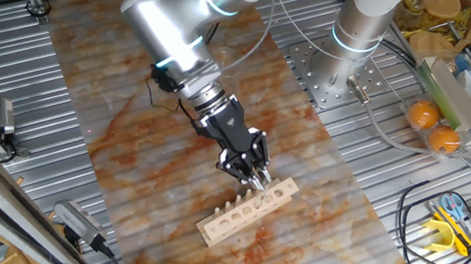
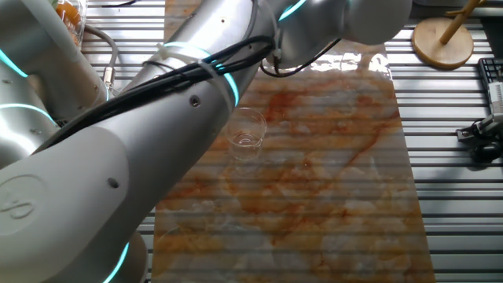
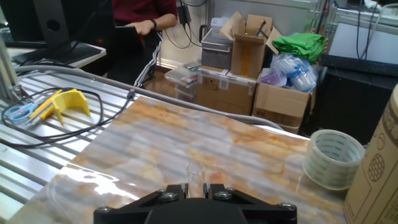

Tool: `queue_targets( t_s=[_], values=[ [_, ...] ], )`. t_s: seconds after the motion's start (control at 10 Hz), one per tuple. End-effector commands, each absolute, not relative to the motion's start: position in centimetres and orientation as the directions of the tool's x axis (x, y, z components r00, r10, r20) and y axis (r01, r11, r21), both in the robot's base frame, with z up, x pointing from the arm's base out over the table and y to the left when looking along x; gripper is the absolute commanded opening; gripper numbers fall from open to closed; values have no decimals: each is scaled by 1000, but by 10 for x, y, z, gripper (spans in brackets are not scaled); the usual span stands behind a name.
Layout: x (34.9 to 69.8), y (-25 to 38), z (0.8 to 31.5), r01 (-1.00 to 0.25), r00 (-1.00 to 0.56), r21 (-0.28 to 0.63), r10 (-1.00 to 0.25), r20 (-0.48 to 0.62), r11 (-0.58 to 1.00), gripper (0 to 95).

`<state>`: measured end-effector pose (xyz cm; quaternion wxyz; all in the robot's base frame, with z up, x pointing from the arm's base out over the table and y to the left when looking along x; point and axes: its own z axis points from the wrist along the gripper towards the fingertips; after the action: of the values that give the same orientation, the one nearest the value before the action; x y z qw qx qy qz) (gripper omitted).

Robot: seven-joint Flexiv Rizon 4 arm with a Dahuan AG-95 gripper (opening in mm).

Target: Pour out the test tube

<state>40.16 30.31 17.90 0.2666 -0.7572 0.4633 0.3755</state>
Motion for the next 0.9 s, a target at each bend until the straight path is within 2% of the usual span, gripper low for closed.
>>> queue_targets(
  t_s=[0.1, 0.9],
  values=[
    [403, 301, 182, -901, 288, -55, -498, -818, -430, 0],
    [394, 294, 195, -912, 259, -41, -494, -830, -409, 0]
  ],
)
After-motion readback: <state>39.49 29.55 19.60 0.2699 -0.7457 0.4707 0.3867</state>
